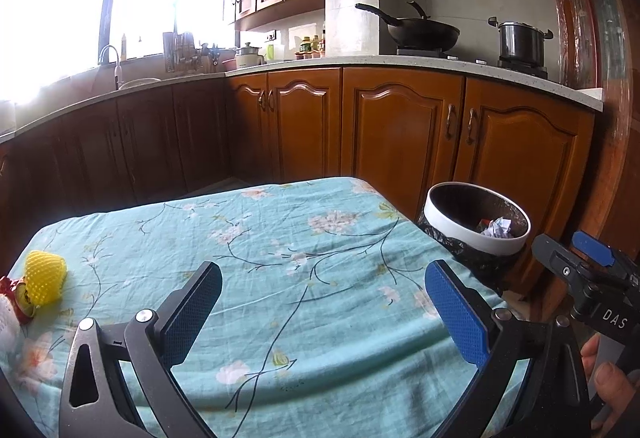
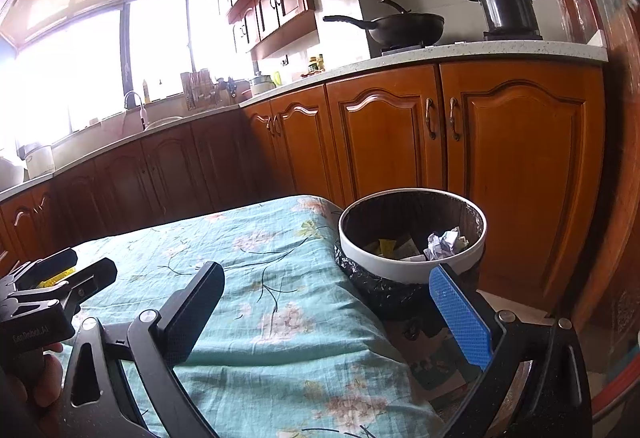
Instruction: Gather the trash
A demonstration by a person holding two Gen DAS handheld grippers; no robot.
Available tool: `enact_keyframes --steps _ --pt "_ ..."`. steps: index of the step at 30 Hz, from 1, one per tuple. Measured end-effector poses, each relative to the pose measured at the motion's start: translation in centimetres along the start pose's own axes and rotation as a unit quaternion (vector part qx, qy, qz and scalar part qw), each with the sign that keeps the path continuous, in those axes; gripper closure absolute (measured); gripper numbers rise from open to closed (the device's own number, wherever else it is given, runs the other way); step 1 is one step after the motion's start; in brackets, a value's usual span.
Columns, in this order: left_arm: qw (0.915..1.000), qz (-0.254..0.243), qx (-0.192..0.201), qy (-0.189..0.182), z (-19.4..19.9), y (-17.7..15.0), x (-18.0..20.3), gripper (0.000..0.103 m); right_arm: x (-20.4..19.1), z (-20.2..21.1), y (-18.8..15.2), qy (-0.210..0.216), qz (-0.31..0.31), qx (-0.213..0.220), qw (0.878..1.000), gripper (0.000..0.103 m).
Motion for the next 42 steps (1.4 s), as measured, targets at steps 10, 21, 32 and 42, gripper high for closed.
enact_keyframes --steps 10,21,32,42 --pt "1.0000 -0.004 0.005 -0.004 -0.32 -0.02 -0.47 0.001 0.03 0.00 -0.03 0.002 -0.002 0.000 1.000 0.000" --pt "0.9998 -0.010 0.012 -0.008 -0.23 0.01 -0.44 0.001 0.14 0.17 0.24 0.007 -0.004 0.002 1.000 0.000" --pt "0.9997 -0.013 0.016 -0.013 -0.22 -0.16 -0.46 0.001 0.14 0.34 0.54 0.012 -0.008 0.004 1.000 0.000" --pt "0.9997 -0.010 0.015 -0.016 -0.28 -0.04 -0.51 0.001 0.06 0.52 0.69 0.014 -0.009 0.005 1.000 0.000"
Point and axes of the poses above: each gripper's, at about its wrist camera, not at the fingertips, and z roughly against the way its jaws point, x to its right, y to its top, the point moved 4 cm from there along -z, roughly the way its jaws point, and after that the axes turned 9 degrees about y, right-handed, at the moved point
